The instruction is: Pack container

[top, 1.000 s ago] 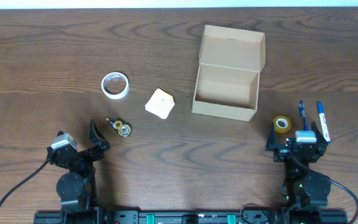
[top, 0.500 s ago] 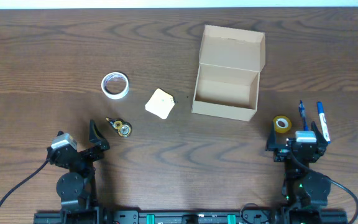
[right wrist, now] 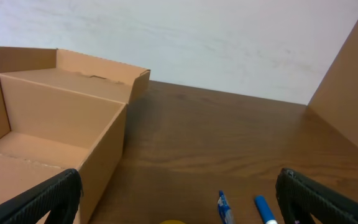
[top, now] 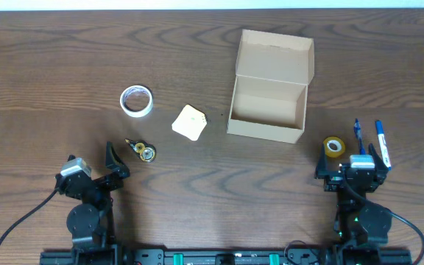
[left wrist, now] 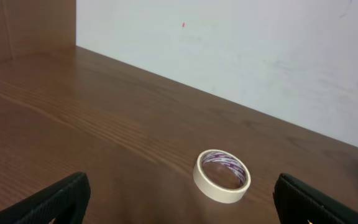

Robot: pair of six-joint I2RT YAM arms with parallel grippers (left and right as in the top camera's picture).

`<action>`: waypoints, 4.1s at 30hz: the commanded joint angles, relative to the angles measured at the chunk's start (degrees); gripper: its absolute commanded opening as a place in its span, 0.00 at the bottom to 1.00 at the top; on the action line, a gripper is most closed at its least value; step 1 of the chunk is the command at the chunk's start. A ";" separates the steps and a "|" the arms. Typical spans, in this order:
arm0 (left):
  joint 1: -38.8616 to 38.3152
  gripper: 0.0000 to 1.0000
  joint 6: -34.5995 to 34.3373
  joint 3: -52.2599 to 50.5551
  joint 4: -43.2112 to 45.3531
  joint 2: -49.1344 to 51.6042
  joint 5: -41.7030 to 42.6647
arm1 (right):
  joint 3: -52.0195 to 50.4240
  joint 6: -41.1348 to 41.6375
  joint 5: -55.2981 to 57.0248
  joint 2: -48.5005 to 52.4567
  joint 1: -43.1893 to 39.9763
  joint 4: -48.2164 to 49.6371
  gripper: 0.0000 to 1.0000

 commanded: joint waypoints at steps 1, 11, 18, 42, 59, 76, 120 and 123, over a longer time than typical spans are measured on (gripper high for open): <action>-0.11 0.95 0.59 -1.09 -0.35 -0.26 -4.44 | -0.09 -0.39 0.15 -0.02 -0.26 -0.31 0.99; -0.13 0.95 -0.15 -1.09 3.80 -0.26 -3.82 | -0.09 -0.39 0.17 -0.02 -0.26 -0.28 0.99; -0.13 0.95 -0.24 -1.09 16.00 -0.26 2.36 | -0.09 -0.39 0.17 -0.02 -0.26 -0.28 0.99; -0.11 0.95 8.79 31.67 -18.47 -0.24 10.03 | -0.09 -0.37 -0.92 -0.02 -0.26 0.28 0.99; -0.13 0.95 4.26 42.84 -28.61 9.03 15.30 | -0.07 25.49 -24.92 -0.02 -0.26 16.09 0.99; -0.13 0.95 3.54 43.78 -30.36 9.03 18.56 | 28.09 16.48 -23.56 9.73 -0.26 -5.49 0.99; -0.20 0.95 12.17 71.78 -29.11 40.13 21.20 | 68.28 4.02 -19.76 39.26 -0.26 -41.64 0.99; -0.57 0.95 11.32 71.89 -30.34 40.02 21.68 | 68.28 0.09 -19.54 39.30 -0.26 -37.11 0.99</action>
